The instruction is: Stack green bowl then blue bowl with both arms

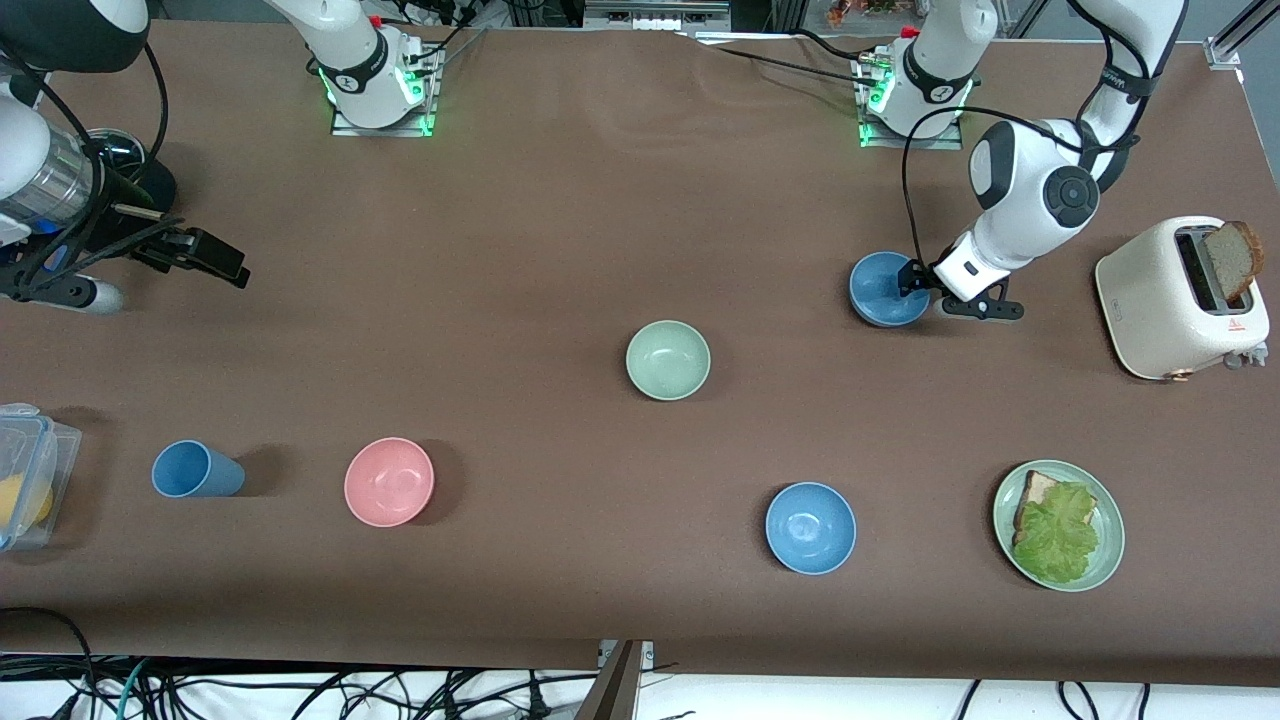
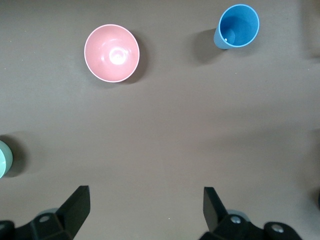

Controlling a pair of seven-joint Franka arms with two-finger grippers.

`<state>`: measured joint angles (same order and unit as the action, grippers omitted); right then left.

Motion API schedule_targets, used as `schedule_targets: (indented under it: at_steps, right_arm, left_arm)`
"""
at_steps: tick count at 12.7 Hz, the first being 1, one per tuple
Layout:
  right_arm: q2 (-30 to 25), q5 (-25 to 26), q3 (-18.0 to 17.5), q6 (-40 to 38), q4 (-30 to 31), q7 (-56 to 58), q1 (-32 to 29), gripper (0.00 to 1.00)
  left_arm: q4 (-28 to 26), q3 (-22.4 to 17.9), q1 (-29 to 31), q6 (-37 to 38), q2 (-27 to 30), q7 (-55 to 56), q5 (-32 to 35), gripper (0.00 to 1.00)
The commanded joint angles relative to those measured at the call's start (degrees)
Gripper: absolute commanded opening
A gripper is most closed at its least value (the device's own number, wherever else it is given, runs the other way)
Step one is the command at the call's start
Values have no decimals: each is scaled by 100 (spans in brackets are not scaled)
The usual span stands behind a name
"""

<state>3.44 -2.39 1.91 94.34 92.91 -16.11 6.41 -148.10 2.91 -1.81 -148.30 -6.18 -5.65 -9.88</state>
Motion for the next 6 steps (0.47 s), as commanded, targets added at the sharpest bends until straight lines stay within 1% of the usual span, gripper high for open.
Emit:
schedule_targets:
  at_steps: [1, 2, 3, 6]
  right_arm:
    - [-194, -112, 170, -64, 236, 20, 115, 100]
    - [-177, -112, 161, -65, 236, 3, 115, 100]
    - [-151, -112, 161, -74, 227, -6, 115, 100]
    - [-107, -103, 161, -74, 192, 46, 106, 100]
  left_arm:
    - [-44, -18, -74, -181, -146, -94, -163, 40]
    - [-44, -18, -74, -208, -199, -94, -268, 22]
    - [-44, -18, -74, -208, -234, -94, -390, 0]
    - [35, -9, -74, -120, -182, -102, -506, 0]
